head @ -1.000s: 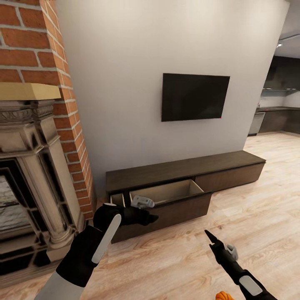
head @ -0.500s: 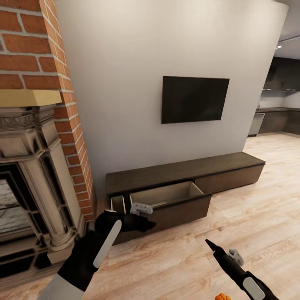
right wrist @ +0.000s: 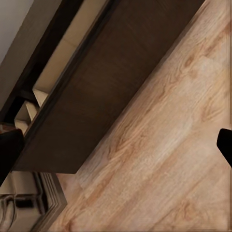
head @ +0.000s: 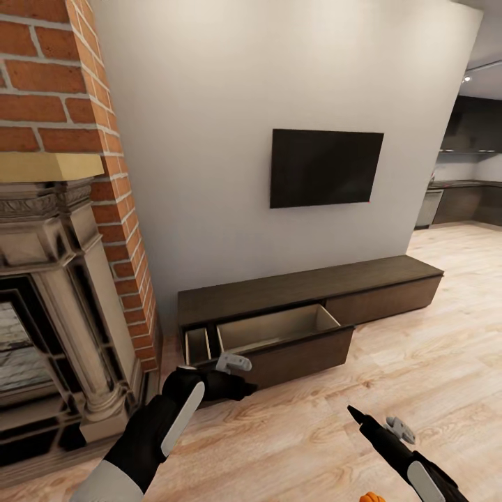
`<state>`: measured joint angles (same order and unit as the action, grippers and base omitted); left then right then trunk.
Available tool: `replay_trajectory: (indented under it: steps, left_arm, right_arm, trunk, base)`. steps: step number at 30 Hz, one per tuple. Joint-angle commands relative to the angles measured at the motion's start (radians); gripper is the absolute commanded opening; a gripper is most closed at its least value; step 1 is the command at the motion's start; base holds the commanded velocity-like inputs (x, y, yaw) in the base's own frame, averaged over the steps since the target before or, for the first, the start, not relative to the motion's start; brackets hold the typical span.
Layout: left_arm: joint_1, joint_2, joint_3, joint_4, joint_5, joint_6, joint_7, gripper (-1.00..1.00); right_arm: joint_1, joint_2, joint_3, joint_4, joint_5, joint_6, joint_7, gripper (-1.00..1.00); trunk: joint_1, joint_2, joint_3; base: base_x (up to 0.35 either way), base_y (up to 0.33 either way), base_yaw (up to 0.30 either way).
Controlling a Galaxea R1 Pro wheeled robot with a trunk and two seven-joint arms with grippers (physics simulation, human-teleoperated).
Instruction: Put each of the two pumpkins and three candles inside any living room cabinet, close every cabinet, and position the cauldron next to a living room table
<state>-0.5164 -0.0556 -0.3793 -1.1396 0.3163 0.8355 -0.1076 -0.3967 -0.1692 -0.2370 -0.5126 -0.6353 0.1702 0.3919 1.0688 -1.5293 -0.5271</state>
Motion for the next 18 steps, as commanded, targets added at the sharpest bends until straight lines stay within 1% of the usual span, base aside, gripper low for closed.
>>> replay_trajectory:
  steps: [1, 4, 7, 12, 18]
  left_arm:
    - [-0.001, 0.0, 0.001, 0.003, -0.005, -0.001, -0.006, 1.0]
    - [-0.001, 0.001, 0.002, 0.013, -0.005, -0.024, -0.006, 1.0]
    - [0.0, 0.002, 0.001, 0.018, -0.006, -0.04, -0.007, 1.0]
    - [0.001, 0.002, 0.0, 0.021, -0.006, -0.052, -0.009, 1.0]
    - [0.001, 0.002, -0.001, 0.021, -0.007, -0.057, -0.009, 1.0]
  right_arm:
    - [0.0, 0.0, -0.005, -0.002, -0.009, 0.01, 0.003, 1.0]
    - [0.003, 0.001, -0.006, -0.003, -0.008, 0.013, 0.0, 1.0]
    - [0.004, 0.002, -0.011, -0.002, -0.015, 0.02, -0.009, 1.0]
    - [0.004, 0.002, -0.012, -0.003, -0.018, 0.069, -0.032, 1.0]
    - [0.004, 0.003, -0.01, -0.004, -0.016, 0.091, -0.043, 1.0]
  trunk:
    - [0.0, -0.001, -0.001]
    - [0.0, -0.001, -0.001]
    - [0.0, -0.001, -0.001]
    - [0.0, -0.001, -0.001]
    - [0.0, -0.001, 0.0]
  base:
    - [0.0, 0.0, 0.0]
    - [0.0, 0.0, -0.034]
    - [0.0, 0.0, -0.136]
    - [0.0, 0.0, -0.229]
    - [-0.001, 0.0, -0.272]
